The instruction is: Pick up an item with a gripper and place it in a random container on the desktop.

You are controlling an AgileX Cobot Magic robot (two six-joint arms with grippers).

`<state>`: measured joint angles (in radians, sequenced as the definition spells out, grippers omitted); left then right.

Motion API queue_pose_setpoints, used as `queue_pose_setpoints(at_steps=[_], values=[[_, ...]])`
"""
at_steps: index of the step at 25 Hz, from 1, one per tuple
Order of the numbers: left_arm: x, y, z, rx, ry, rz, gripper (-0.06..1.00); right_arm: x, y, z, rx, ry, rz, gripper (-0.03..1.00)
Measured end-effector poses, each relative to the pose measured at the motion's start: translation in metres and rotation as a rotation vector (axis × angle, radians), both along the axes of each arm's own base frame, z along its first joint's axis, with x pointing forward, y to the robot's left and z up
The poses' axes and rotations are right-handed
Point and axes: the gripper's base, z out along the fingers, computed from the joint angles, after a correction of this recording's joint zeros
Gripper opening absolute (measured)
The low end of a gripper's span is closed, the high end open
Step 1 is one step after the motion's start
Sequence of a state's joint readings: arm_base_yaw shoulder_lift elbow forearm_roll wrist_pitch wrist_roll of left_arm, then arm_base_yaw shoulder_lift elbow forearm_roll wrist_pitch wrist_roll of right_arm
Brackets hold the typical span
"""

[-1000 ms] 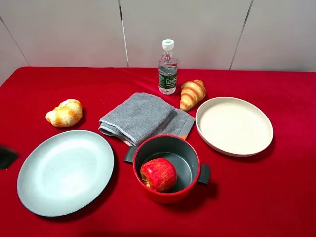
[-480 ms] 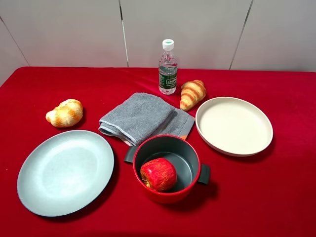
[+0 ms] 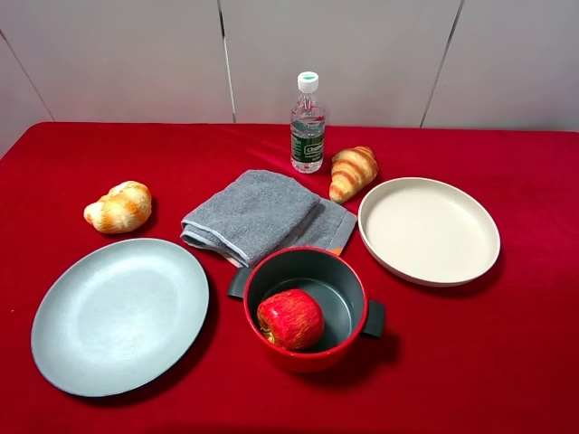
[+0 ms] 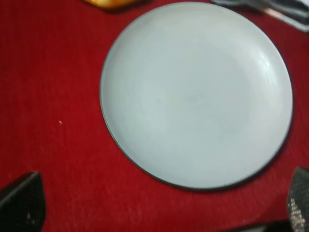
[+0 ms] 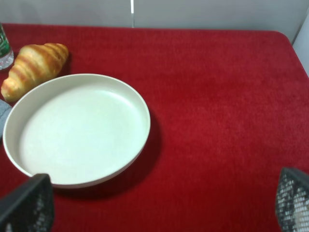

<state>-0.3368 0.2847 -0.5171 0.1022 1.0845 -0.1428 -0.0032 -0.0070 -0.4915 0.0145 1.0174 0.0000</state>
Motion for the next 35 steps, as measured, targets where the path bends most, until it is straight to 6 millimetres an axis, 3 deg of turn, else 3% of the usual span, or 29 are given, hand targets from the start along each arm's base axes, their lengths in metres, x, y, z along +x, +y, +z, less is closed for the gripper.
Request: queue_pose_setpoints(at_steps=[17,35], values=[[-0.039,0.006,-0.003,-0.013,-0.276,0.138,0.99,0.000,0.000,0.000,0.000,0.000,0.000,0.69],[-0.040,0.006,-0.003,-0.014,-0.285,0.137,0.99,0.000,0.000,0.000,0.000,0.000,0.000,0.69]])
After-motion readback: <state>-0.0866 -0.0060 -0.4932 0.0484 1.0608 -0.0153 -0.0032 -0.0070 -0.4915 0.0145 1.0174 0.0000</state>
